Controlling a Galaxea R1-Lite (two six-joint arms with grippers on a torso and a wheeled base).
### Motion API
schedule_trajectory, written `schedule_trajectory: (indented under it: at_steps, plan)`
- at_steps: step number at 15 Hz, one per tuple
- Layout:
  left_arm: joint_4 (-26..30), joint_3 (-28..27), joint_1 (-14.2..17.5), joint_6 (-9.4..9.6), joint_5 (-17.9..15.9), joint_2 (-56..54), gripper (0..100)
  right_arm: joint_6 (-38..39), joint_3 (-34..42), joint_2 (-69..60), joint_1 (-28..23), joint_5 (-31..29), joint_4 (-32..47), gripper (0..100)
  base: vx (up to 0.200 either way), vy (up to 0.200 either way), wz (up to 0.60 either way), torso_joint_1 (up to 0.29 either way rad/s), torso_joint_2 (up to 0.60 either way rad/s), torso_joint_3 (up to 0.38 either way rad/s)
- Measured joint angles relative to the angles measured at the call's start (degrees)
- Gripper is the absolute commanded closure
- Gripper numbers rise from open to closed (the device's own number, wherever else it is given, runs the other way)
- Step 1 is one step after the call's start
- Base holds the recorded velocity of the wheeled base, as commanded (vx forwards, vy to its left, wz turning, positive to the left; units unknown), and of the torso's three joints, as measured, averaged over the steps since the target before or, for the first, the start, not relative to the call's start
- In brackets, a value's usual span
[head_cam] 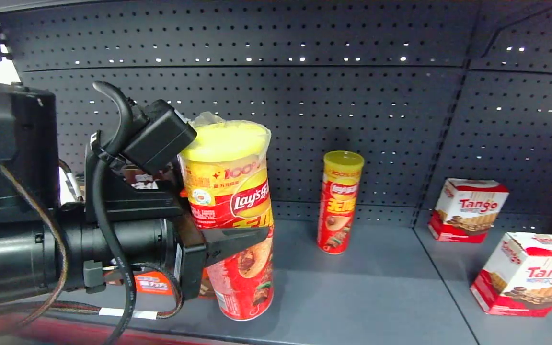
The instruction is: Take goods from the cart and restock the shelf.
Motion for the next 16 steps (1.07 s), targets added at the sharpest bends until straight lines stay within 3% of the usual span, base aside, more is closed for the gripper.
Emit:
schedule_trajectory:
  at_steps: [12,16]
  plan:
    - [-0.04,1.66,0.96,-0.16,0.85,-0.99,100,0.0,0.0,0.0,0.0,0.0,0.0,0,0.0,0.0,0.0,0.0,0.0,0.0]
    - [-2.74,4.68,1.07,0.3,0.72,-1.29,100,-0.22,0.0,0.0,0.0,0.11,0.0,0,0.0,0.0,0.0,0.0,0.0,0.0]
